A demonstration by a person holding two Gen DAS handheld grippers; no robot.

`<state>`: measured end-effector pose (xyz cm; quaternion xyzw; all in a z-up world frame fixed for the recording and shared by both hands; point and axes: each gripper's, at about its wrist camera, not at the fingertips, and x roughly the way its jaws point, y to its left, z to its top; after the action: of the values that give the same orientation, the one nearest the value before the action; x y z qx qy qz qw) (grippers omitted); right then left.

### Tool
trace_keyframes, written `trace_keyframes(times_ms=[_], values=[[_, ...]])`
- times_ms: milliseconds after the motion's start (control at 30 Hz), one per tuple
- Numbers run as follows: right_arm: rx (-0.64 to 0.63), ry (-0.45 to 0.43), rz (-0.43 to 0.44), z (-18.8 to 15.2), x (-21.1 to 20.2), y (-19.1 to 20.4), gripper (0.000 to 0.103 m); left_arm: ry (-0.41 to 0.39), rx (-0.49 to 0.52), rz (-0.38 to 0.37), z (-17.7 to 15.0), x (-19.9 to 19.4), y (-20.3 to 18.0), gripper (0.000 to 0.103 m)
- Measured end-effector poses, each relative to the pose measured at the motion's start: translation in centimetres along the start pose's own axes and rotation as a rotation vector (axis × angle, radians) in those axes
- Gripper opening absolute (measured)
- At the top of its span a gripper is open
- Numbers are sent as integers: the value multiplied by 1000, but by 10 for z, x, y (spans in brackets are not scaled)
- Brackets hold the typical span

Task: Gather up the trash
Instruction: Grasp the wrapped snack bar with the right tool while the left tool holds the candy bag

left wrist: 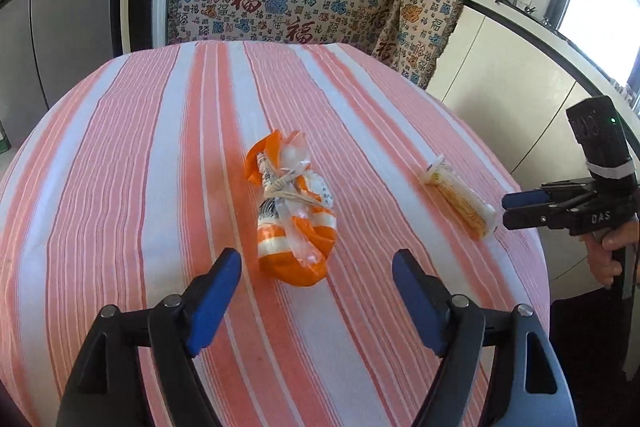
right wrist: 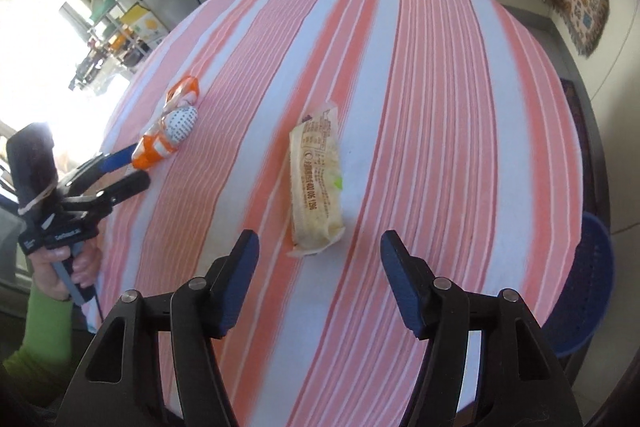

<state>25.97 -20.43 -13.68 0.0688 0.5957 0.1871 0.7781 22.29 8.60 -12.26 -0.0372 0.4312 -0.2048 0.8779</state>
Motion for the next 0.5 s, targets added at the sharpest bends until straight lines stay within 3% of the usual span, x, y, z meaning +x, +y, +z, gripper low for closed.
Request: trace_keyframes(times_ms=[100,300,367,400,433,500], values=[[-6,8,9,13,4,6,65,15,26,37,14,7,-11,80],[-55,31,-58,38,28,27,65,111,39,153,33,44,-15,79],[-78,42,-86,40,37,32,60,110,36,159,35,46,-12,75],[-81,46,-92,40,40,32,42,104,35,157,36,45,-11,69],[-89,44,-92,39,41,33,18,105,35,155,37,44,-11,49],[-105,9,-89,34,31,36,11,105,32,154,37,42,-10,44]])
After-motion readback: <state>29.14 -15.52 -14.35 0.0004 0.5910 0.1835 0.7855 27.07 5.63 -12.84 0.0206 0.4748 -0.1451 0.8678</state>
